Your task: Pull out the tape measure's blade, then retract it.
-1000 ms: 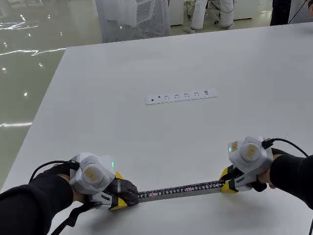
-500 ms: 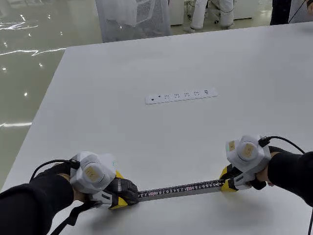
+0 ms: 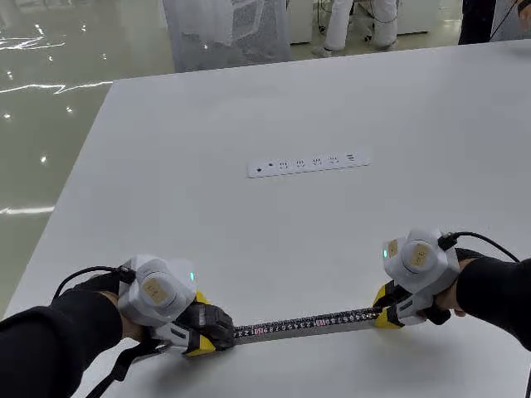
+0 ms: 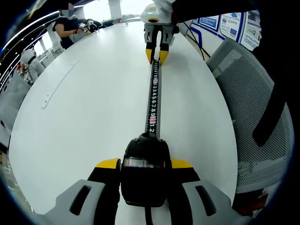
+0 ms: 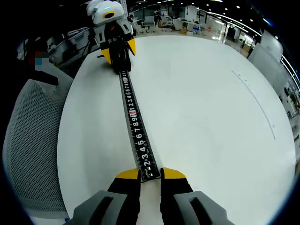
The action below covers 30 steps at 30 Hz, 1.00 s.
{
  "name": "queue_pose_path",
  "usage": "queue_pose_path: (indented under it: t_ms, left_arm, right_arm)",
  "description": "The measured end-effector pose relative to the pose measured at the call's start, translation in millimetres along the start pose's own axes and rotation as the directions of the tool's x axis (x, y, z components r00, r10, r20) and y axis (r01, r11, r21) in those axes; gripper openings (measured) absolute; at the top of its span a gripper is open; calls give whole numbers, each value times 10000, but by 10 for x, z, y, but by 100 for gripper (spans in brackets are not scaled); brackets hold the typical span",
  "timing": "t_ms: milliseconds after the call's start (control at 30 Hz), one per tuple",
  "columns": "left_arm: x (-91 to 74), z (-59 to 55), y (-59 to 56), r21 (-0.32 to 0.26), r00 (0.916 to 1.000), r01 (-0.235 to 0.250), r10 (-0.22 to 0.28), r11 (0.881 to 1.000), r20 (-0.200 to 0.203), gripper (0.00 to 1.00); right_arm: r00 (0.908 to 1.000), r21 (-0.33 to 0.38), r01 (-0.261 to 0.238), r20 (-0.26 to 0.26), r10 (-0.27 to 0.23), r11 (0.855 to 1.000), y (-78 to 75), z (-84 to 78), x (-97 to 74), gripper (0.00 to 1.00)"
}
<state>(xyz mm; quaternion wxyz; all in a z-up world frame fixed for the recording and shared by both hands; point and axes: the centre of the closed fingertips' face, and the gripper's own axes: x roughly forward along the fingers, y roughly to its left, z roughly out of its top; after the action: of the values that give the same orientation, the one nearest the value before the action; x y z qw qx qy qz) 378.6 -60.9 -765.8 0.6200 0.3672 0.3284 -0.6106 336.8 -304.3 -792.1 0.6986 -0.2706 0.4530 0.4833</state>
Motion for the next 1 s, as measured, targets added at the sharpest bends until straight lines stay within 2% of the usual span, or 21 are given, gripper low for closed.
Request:
queue_pose_path:
  t_ms: [67, 300, 367, 533, 667, 800, 1000]
  left_arm:
    - [-4, 4, 0, -48, 10000, -21, 21, 10000, 72, 34]
    - [-4, -58, 2, -98, 9999, -139, 139, 9999, -37, 34]
    - [-15, -104, 12, -45, 9995, -148, 147, 9999, -276, 34]
    - [-57, -110, 21, -279, 9996, -183, 178, 9994, -207, 34]
    - [-83, -106, 35, -456, 9996, -261, 254, 9986, -148, 39]
    - [-101, -118, 46, -710, 9991, -383, 371, 9967, -186, 44]
    - [-104, -138, 38, -1201, 9987, -488, 471, 9916, -168, 51]
  right_arm:
    - [9999, -407, 49, -109, -54, 9992, 7, -5, 6, 11]
    - [9997, -687, 26, -227, -42, 9976, 1, -9, 4, 11]
    - [9996, -749, 28, -270, -48, 9972, 1, -6, 4, 11]
    - [9994, -1020, 37, -347, -73, 9948, 2, -9, 4, 12]
    - [9991, -1057, 177, -369, -217, 9942, -21, -32, -13, 13]
    - [9981, -1000, 447, -368, -486, 9940, -72, -64, -49, 20]
    - [9982, -909, 499, -293, -528, 9946, -70, -82, -69, 22]
